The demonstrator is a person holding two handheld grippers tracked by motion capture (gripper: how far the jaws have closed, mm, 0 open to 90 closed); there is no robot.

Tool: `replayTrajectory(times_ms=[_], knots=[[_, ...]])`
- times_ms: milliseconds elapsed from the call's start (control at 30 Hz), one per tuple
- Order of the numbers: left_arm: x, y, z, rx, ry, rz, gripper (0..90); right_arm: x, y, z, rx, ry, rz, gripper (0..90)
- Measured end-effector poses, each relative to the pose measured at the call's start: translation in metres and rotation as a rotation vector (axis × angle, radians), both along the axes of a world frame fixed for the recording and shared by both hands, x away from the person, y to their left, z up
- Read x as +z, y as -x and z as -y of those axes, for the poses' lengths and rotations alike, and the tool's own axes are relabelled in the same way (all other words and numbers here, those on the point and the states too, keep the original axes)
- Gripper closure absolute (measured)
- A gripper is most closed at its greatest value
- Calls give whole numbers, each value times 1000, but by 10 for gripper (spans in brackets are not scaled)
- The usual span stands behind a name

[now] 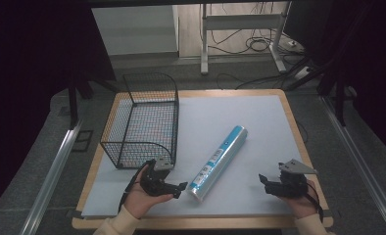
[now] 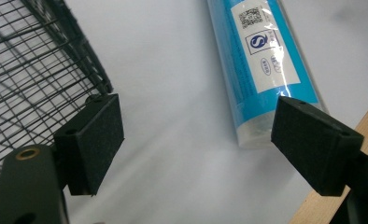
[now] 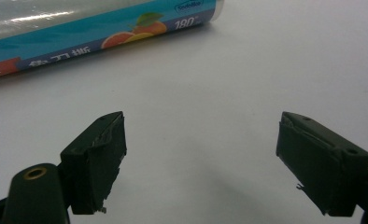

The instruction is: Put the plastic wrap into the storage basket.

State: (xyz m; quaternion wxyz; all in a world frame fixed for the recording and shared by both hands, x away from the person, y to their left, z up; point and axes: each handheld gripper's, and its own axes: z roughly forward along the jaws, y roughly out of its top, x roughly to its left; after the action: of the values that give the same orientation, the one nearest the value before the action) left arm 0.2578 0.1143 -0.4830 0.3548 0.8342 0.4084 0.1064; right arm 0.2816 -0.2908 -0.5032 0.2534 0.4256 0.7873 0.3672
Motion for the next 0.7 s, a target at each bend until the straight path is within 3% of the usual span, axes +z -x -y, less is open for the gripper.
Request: replayTrajectory(times_ms=[233, 400, 700], knots=[[5, 0, 9, -45, 10, 12, 169, -1, 0, 1, -3, -7, -7, 165], [8, 0, 18, -58, -5, 20, 169, 1, 1, 0, 7, -57, -27, 166], [14, -4, 35, -77, -15, 26, 167, -1, 1, 0, 2, -37, -24, 166]])
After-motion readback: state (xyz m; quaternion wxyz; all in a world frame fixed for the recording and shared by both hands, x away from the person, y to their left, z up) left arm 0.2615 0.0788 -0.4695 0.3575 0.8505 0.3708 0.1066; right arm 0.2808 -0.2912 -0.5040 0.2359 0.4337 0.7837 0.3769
